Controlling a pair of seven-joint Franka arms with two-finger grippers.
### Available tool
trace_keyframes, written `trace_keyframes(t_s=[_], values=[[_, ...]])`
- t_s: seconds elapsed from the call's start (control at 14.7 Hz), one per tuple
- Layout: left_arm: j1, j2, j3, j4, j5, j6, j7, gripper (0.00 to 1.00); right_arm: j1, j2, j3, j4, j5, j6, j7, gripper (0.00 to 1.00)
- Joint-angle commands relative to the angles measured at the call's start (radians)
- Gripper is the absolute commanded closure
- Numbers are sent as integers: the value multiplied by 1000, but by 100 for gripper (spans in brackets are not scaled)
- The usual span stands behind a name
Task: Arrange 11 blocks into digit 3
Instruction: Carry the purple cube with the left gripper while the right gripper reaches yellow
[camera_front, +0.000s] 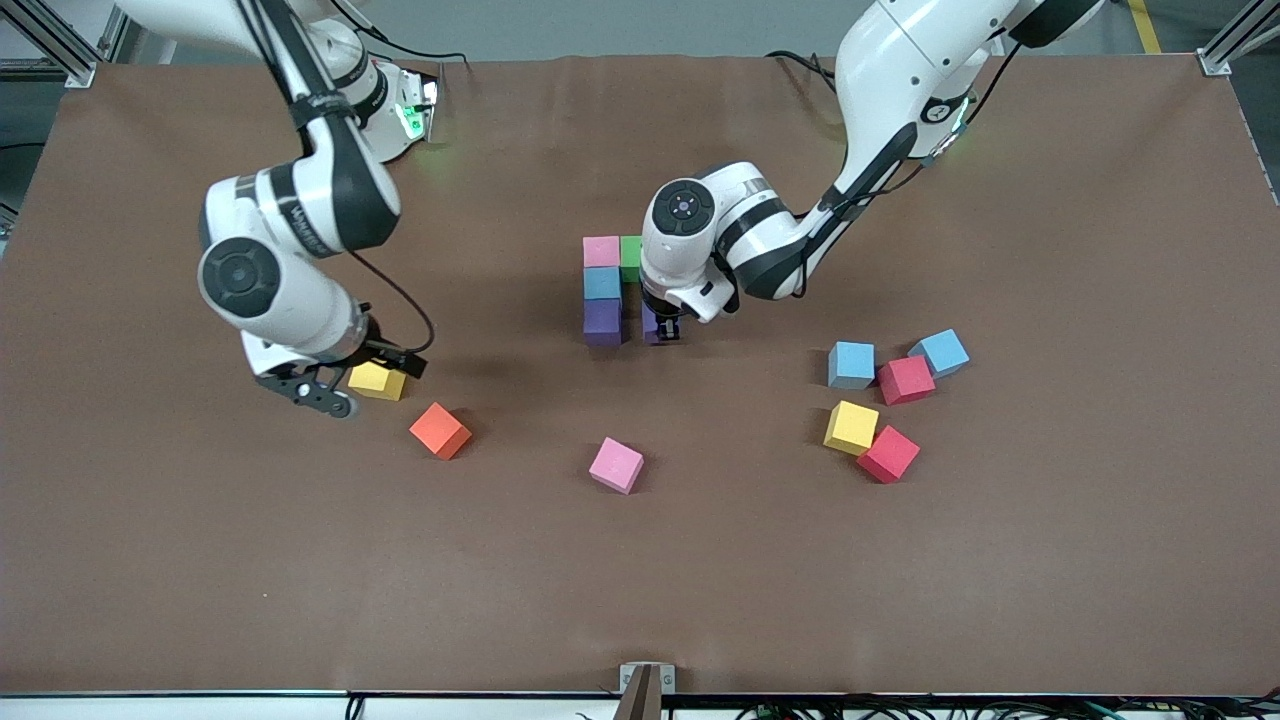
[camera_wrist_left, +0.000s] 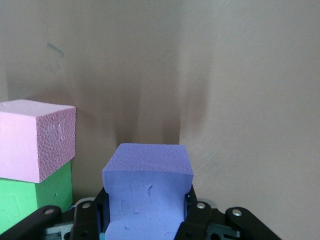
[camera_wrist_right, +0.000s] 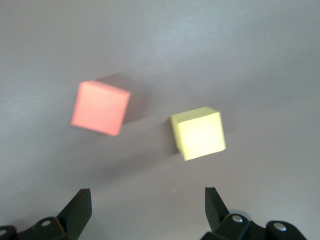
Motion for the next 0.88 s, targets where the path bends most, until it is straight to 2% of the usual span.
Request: trace_keyframes(t_s=[0.0,0.14,0.48,0.82], values=[[-29,17,10,4,-7,19,-27,63,-53,-22,23,-160,-2,175,-72,0],[-47,34,16,9,-5,22,-38,63,-64,-19,23,-236,-2,298,-118,0],[-87,60,50,58,-5,22,-45,63,-136,0,22,-371,-2,487,-286,0],[-96,86,57,87,-1,22,-47,63,-139,24,23,-408,-2,573,-299,0]])
